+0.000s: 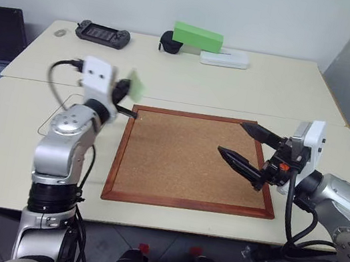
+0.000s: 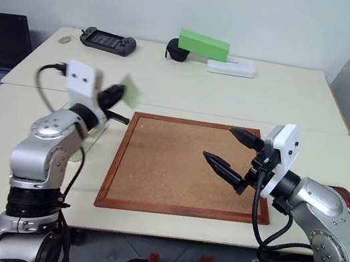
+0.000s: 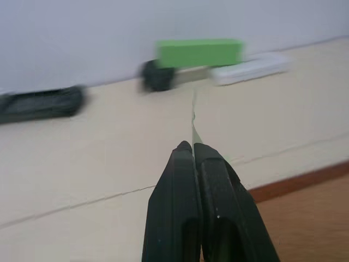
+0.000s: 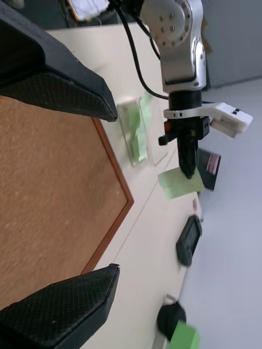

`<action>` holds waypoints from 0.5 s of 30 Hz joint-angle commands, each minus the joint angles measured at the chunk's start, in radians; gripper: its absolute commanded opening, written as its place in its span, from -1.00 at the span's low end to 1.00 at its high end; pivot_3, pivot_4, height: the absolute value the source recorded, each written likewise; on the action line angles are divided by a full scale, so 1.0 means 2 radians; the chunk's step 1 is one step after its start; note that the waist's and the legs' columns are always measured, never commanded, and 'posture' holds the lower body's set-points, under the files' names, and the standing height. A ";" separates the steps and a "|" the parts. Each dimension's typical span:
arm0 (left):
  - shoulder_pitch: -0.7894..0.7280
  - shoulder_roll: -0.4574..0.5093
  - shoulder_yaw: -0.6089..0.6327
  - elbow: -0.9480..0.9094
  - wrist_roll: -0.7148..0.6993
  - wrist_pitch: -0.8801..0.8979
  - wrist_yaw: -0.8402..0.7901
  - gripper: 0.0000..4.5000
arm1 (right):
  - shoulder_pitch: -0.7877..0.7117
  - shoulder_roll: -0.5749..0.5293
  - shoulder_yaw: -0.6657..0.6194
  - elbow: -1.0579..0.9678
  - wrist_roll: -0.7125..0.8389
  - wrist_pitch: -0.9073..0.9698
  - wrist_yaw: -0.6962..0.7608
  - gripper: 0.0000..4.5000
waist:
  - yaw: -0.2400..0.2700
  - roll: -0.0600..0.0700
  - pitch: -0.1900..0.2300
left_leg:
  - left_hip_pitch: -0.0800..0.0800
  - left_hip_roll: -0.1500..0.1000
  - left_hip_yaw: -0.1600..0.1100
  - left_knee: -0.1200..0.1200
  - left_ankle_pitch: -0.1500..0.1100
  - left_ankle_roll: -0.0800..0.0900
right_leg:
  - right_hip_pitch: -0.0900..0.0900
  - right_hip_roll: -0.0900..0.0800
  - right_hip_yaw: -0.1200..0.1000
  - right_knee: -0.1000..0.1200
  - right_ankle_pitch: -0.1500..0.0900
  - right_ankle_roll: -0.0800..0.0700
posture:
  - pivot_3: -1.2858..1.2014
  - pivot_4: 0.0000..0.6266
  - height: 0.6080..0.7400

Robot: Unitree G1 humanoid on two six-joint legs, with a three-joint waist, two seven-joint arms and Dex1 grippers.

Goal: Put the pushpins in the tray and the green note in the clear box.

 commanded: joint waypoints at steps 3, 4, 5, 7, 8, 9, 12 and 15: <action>0.001 -0.001 0.034 0.009 -0.003 -0.005 0.034 -1.00 | -0.007 0.007 0.022 0.002 -0.006 -0.021 0.019 0.97 | 0.007 -0.001 0.000 | 0.000 -0.001 0.000 0.000 0.000 0.000 | 0.000 -0.002 0.000 0.000 0.000 0.000 | 0.03 -0.52 1.00; 0.005 -0.006 0.037 0.020 -0.005 -0.017 0.037 -1.00 | -0.003 0.009 0.025 0.004 -0.009 -0.026 0.022 0.97 | 0.008 -0.001 0.000 | 0.000 -0.001 0.000 0.000 0.000 0.000 | 0.000 -0.002 0.000 0.000 0.000 0.000 | 0.03 -0.52 1.00; 0.007 -0.009 0.039 0.028 -0.003 -0.026 0.044 -1.00 | 0.001 0.010 0.027 0.006 -0.012 -0.030 0.023 0.97 | 0.009 -0.001 0.000 | 0.000 -0.001 0.001 0.000 0.000 0.000 | 0.000 -0.002 0.000 0.000 0.000 0.000 | 0.03 -0.52 1.00; 0.008 -0.015 0.046 0.038 -0.002 -0.029 0.057 -1.00 | 0.007 0.009 0.029 0.010 -0.019 -0.037 0.028 0.97 | 0.009 -0.001 0.000 | 0.000 -0.001 0.001 0.000 0.000 0.000 | 0.000 -0.002 0.000 0.000 0.000 0.000 | 0.03 -0.52 1.00; 0.009 -0.016 0.050 0.041 -0.001 -0.029 0.064 -1.00 | 0.009 0.008 0.029 0.011 -0.021 -0.039 0.030 0.97 | 0.010 -0.002 0.001 | 0.000 -0.001 0.001 0.000 0.000 0.000 | 0.000 -0.002 0.000 0.000 0.000 0.000 | 0.03 -0.52 1.00; 0.011 -0.018 0.053 0.045 0.000 -0.029 0.070 -1.00 | 0.011 0.008 0.029 0.012 -0.023 -0.042 0.031 0.97 | 0.010 -0.002 0.001 | 0.000 -0.001 0.001 0.000 0.000 0.000 | 0.000 -0.002 0.000 0.000 0.000 0.000 | 0.03 -0.52 1.00; 0.022 -0.020 0.056 0.046 -0.005 -0.025 0.077 -1.00 | 0.016 0.006 0.026 0.012 -0.026 -0.045 0.032 0.97 | 0.010 -0.002 0.001 | 0.000 -0.001 0.001 0.000 0.000 0.000 | 0.000 -0.002 0.000 0.000 0.000 0.000 | 0.03 -0.52 1.00; 0.029 -0.027 0.061 0.042 -0.007 -0.018 0.092 -1.00 | 0.020 0.003 0.023 0.013 -0.028 -0.047 0.031 0.97 | 0.010 -0.002 0.001 | 0.000 -0.001 0.001 0.000 0.000 0.000 | 0.000 -0.002 0.000 0.000 0.000 0.000 | 0.03 -0.52 1.00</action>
